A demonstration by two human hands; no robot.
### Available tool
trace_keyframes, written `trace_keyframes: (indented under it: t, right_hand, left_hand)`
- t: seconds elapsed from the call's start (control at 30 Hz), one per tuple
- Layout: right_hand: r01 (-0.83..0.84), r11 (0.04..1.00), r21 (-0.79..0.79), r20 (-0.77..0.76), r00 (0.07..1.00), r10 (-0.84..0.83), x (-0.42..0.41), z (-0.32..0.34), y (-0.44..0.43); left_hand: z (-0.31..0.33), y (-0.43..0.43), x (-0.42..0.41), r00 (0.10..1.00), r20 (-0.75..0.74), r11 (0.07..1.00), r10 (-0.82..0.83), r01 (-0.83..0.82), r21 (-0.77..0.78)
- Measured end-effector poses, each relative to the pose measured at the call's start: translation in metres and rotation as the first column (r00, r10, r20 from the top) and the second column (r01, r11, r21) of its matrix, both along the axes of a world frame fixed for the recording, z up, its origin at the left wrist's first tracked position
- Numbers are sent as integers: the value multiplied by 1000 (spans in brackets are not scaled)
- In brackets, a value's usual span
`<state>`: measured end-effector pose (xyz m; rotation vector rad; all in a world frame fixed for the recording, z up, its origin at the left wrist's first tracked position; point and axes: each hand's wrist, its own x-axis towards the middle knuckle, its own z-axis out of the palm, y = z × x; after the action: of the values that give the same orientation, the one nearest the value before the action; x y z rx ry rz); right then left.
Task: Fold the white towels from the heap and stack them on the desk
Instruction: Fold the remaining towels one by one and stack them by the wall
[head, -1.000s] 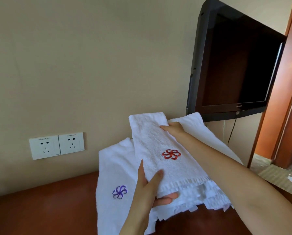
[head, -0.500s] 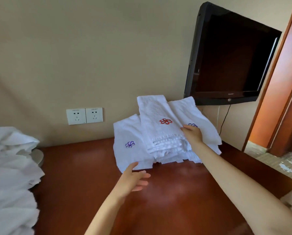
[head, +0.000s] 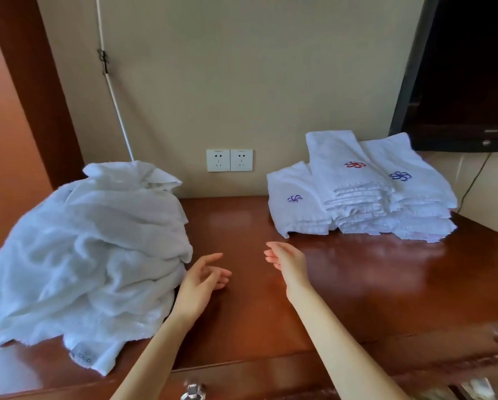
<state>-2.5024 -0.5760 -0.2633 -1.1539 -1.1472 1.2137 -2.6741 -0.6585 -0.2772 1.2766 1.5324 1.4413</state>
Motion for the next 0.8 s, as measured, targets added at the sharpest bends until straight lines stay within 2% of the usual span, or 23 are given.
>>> trace_keyframes:
  t: [0.13, 0.33, 0.47, 0.57, 0.63, 0.67, 0.7, 0.73, 0.8]
  right_hand:
    - [-95, 984, 147, 102, 991, 81, -56, -12, -29]
    - [-225, 961, 162, 164, 966, 199, -83, -4, -46]
    - [-341, 890, 302, 216, 934, 285, -113, 38, -56]
    - [-452, 775, 442, 333, 885, 326, -144, 70, -79]
    - [-508, 669, 543, 445, 849, 284, -162, 84, -93]
    - [-546, 627, 555, 523, 816, 246, -171, 85, -96]
    - [-582, 610, 538, 599, 773, 209, -179, 84, -99]
    - [-589, 632, 503, 643, 744, 181, -185, 81, -100]
    - [-502, 713, 490, 568, 804, 176, -193, 73, -100]
  left_hand:
    - [-2, -19, -6, 995, -9, 992, 103, -102, 71]
    - [11, -57, -11, 979, -183, 984, 88, -57, 169]
    - [65, -92, -38, 903, -291, 887, 316, -172, 429]
    - [107, -120, -69, 766, -366, 782, 528, -269, 563]
    - [124, -131, -96, 577, -498, 754, 647, -385, 532]
    - [128, -136, -110, 505, -573, 763, 646, -465, 449]
    - [128, -140, -121, 485, -632, 775, 605, -540, 327]
    - [126, -145, -128, 515, -660, 787, 547, -585, 196]
    - [114, -150, -135, 583, -667, 812, 465, -581, 58]
